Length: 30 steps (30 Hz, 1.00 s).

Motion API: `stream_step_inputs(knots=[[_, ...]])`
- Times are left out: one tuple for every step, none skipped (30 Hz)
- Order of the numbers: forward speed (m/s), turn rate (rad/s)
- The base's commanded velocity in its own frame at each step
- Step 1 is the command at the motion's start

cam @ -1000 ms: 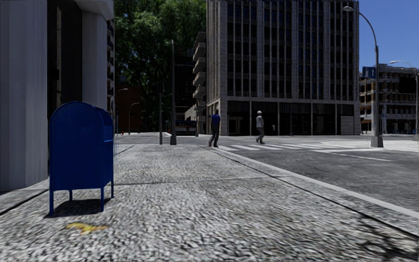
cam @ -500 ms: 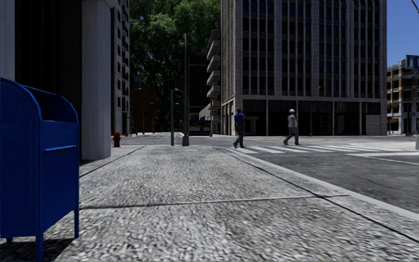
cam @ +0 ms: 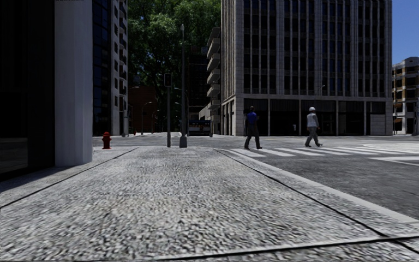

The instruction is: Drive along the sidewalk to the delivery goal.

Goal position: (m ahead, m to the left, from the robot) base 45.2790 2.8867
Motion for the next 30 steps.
stream_step_inputs(knots=[[2.00,0.00],[2.00,0.00],[2.00,0.00],[2.00,0.00],[2.00,0.00],[2.00,0.00],[2.00,0.00],[2.00,0.00],[2.00,0.05],[2.00,0.12],[2.00,0.12],[2.00,0.17],[2.00,0.24],[2.00,0.27],[2.00,0.27],[2.00,0.28],[2.00,0.29],[2.00,0.29],[2.00,0.29],[2.00,0.29],[2.00,0.29],[2.00,0.29],[2.00,0.29],[2.00,0.29],[2.00,0.29],[2.00,0.17],[2.00,0.17],[2.00,0.00],[2.00,0.00],[2.00,0.00]])
